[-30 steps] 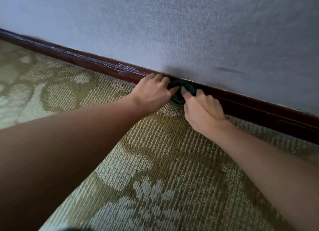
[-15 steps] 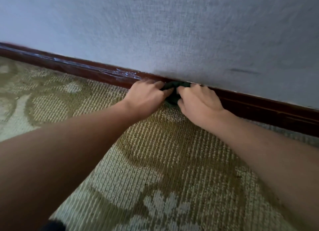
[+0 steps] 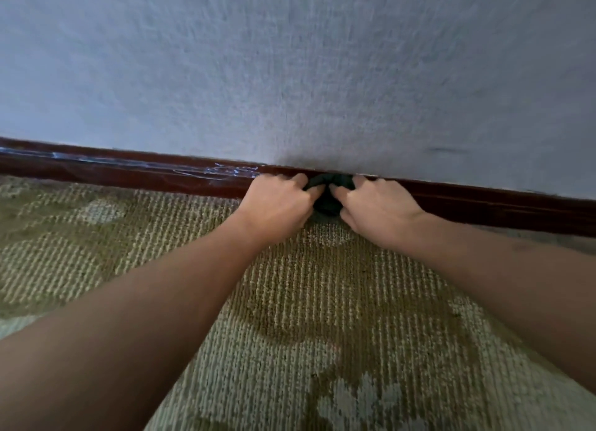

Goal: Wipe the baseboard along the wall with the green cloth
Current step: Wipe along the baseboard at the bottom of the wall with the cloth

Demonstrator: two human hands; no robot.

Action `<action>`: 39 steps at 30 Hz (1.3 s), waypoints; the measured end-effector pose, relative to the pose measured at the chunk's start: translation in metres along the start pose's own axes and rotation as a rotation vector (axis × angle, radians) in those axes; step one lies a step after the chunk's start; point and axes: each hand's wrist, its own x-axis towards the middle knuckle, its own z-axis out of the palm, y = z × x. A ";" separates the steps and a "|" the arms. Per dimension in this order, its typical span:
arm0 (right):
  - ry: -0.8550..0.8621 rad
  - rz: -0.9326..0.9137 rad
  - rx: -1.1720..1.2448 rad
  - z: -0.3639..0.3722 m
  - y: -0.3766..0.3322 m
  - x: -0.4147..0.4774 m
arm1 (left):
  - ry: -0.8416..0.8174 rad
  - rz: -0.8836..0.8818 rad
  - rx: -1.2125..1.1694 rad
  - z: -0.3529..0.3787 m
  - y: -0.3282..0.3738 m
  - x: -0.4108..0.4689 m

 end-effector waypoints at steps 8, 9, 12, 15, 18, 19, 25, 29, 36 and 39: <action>0.041 0.133 0.080 0.005 -0.003 -0.007 | -0.039 -0.178 -0.053 -0.004 0.017 0.000; 0.034 0.143 0.079 0.004 -0.005 -0.007 | -0.047 -0.172 -0.040 -0.007 0.017 0.000; 0.007 0.161 0.101 0.006 -0.009 -0.006 | -0.078 -0.155 0.008 -0.012 0.015 0.000; 0.007 0.142 0.161 0.007 -0.010 -0.003 | -0.086 -0.174 0.025 -0.017 0.012 -0.003; 0.003 0.112 0.208 0.008 -0.015 0.004 | -0.125 -0.231 0.020 -0.019 0.006 -0.006; 0.001 0.098 0.217 0.009 -0.017 0.007 | -0.136 -0.248 0.021 -0.020 0.004 -0.007; -0.005 0.043 0.278 0.003 -0.015 0.017 | -0.201 -0.337 -0.019 -0.023 -0.003 -0.007; 0.024 0.052 0.239 0.001 -0.018 0.009 | -0.156 -0.273 0.015 -0.022 0.006 -0.017; 0.069 0.110 0.191 0.005 -0.017 0.004 | -0.115 -0.239 0.026 -0.022 0.005 -0.015; 0.042 0.119 0.250 0.009 -0.018 0.008 | -0.131 -0.249 0.011 -0.018 0.000 -0.013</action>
